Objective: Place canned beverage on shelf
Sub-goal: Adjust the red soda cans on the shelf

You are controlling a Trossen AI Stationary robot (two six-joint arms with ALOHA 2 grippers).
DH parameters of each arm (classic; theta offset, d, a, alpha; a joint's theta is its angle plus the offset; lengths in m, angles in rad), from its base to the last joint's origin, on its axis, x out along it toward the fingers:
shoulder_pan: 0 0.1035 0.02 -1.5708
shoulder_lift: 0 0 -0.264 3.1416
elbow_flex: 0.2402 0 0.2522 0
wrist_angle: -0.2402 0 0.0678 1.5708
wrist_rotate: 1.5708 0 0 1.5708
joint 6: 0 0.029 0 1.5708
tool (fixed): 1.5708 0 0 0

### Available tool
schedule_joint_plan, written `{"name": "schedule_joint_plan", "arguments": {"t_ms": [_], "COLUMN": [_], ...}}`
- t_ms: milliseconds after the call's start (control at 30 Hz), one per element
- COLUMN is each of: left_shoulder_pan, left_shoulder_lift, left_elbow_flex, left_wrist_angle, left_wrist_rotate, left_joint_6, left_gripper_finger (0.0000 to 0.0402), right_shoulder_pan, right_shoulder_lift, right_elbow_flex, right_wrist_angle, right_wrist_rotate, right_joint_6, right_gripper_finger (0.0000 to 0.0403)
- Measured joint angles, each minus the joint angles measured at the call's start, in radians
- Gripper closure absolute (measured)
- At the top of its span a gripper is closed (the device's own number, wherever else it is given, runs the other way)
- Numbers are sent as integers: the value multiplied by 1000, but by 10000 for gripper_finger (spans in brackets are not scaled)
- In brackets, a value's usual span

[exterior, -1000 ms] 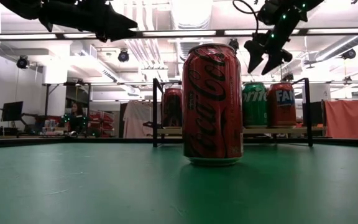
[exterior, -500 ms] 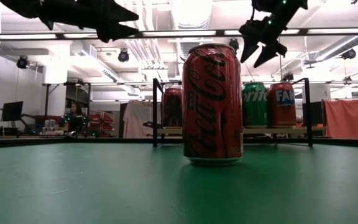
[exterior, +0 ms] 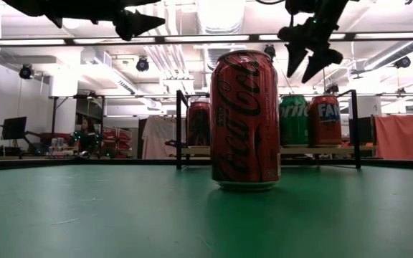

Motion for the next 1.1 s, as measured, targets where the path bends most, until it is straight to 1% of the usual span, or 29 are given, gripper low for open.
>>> {"name": "schedule_joint_plan", "arguments": {"t_ms": [200, 300, 367, 400, 667, 767, 933, 1100], "left_shoulder_pan": [5, 5, 6, 6, 6, 6, 6, 6], "left_shoulder_lift": [-2, 0, 1, 1, -1, -1, -3, -6], "left_elbow_flex": [16, 15, 12, 10, 7, 7, 7, 7], "left_wrist_angle": [2, -17, -50, -63, -98, -95, -48, -47], "left_wrist_rotate": [-20, -51, -65, -65, -64, -64, -64, -64], "left_joint_6": [135, 177, 195, 198, 211, 242, 268, 272], "left_gripper_finger": [7, 18, 31, 38, 93, 107, 120, 123], "right_shoulder_pan": [-36, -43, -44, -44, -44, -45, -44, -44], "right_shoulder_lift": [18, 40, 56, 62, 139, 171, 204, 221], "right_elbow_flex": [60, 67, 66, 66, 63, 63, 63, 62], "right_wrist_angle": [-141, -199, -232, -244, -217, -201, -199, -173], "right_wrist_rotate": [53, 94, 121, 135, 240, 251, 272, 271], "right_joint_6": [71, 114, 130, 144, 157, 157, 167, 168], "right_gripper_finger": [279, 345, 380, 385, 393, 394, 394, 394]}}
